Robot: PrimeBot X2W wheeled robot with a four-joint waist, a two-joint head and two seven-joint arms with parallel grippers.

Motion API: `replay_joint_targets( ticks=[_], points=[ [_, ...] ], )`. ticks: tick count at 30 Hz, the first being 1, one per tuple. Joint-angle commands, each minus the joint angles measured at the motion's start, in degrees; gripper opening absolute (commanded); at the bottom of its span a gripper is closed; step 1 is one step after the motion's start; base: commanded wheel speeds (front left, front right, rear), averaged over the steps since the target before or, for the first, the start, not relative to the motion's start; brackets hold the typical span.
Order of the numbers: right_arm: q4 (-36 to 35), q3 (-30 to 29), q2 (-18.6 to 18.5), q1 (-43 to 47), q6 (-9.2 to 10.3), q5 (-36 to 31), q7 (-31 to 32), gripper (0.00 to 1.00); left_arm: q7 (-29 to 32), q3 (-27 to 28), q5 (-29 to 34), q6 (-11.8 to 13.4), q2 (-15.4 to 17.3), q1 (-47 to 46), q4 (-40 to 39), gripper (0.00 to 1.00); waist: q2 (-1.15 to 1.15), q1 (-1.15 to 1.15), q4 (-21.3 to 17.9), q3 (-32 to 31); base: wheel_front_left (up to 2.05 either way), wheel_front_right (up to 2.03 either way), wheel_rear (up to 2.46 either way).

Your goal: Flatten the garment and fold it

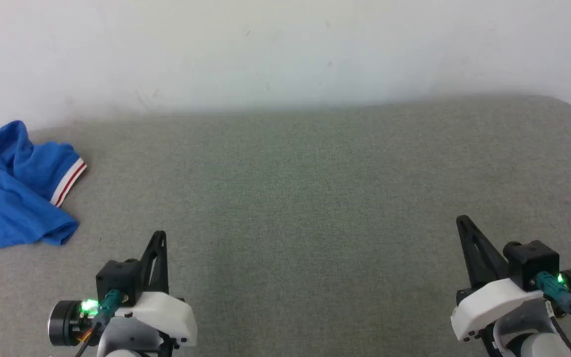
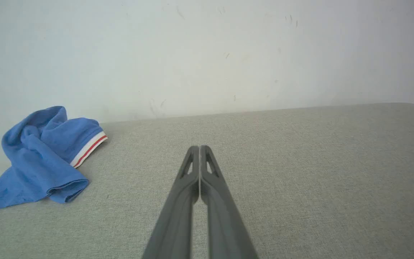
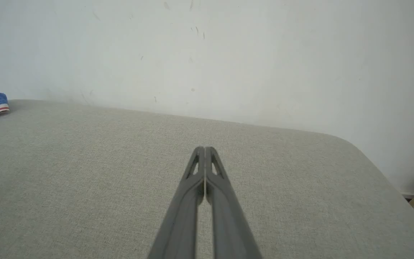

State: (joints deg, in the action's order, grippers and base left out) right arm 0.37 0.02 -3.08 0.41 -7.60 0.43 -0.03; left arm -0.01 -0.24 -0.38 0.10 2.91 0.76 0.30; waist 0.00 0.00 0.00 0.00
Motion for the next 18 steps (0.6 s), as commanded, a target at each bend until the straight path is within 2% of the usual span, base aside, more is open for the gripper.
replay_joint_targets(
  ticks=[1,18],
  points=[
    [-0.37,-0.02,0.21,-0.41,0.11,-0.43,0.03,0.0,0.01,0.24,0.38,-0.1,-0.03,-0.76,-0.3,0.0,0.0,0.0,0.0,0.0,0.0,0.0,0.0],
    [-0.37,-0.02,0.21,-0.41,0.11,-0.43,0.03,0.0,0.01,0.24,0.38,-0.1,-0.03,-0.76,-0.3,0.0,0.0,0.0,0.0,0.0,0.0,0.0,0.0]
  ],
)
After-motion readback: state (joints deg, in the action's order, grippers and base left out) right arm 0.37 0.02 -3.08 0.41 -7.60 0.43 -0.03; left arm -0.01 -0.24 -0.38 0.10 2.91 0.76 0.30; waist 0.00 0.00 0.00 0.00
